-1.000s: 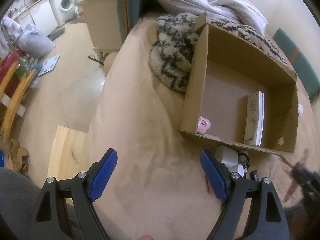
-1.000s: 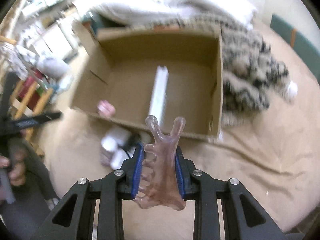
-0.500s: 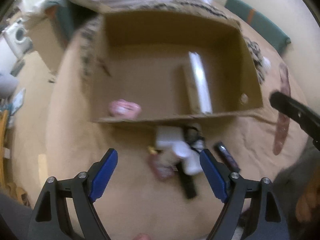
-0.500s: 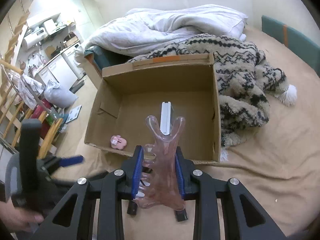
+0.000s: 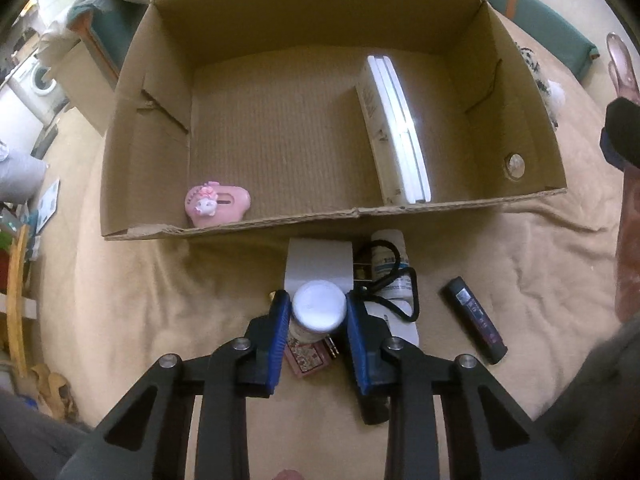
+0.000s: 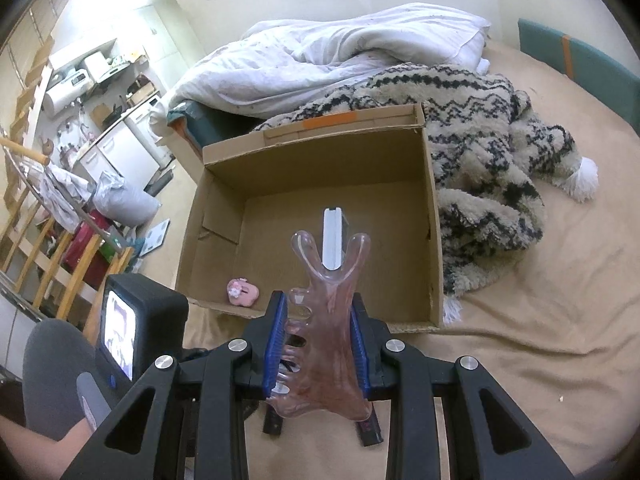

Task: Organize rigid objects
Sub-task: 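Grasp the white pill bottle with the left gripper while the right holds the comb, then place the pill bottle in the box with the left gripper while the right places the comb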

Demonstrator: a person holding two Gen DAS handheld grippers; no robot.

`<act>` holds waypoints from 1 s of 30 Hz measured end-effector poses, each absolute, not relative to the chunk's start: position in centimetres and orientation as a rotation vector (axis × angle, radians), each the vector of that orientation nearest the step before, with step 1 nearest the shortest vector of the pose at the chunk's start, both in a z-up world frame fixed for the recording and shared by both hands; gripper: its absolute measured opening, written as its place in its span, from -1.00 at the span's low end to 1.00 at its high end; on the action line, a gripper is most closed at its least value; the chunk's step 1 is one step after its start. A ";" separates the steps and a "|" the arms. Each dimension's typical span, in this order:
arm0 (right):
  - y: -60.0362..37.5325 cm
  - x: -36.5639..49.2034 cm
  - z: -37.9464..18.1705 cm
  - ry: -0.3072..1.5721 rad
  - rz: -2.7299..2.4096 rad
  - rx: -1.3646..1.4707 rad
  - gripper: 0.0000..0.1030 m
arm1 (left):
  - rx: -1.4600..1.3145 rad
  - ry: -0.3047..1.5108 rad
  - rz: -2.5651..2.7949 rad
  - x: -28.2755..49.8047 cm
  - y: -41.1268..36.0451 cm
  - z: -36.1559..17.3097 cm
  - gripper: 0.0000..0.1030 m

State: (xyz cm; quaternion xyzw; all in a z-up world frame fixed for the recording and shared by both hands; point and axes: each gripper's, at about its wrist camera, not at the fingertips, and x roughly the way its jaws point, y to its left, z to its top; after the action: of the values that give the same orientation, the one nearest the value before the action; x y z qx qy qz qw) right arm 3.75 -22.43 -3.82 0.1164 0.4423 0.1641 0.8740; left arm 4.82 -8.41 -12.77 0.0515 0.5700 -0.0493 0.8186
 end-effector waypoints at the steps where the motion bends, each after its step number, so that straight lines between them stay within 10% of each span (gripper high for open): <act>1: -22.4 3.8 -3.8 0.924 0.344 0.244 -0.40 | 0.121 1.212 -0.105 4.7 -8.4 -12.7 -0.52; 30: -22.4 3.8 -3.4 0.910 0.323 0.215 -0.40 | 0.008 1.055 0.015 4.2 0.2 -4.3 -0.53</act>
State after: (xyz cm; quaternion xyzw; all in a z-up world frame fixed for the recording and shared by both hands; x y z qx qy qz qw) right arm 3.84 -22.37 -3.45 0.1031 0.4367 0.1548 0.8802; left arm 4.18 0.22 -4.33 0.0040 0.5033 0.0071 0.8641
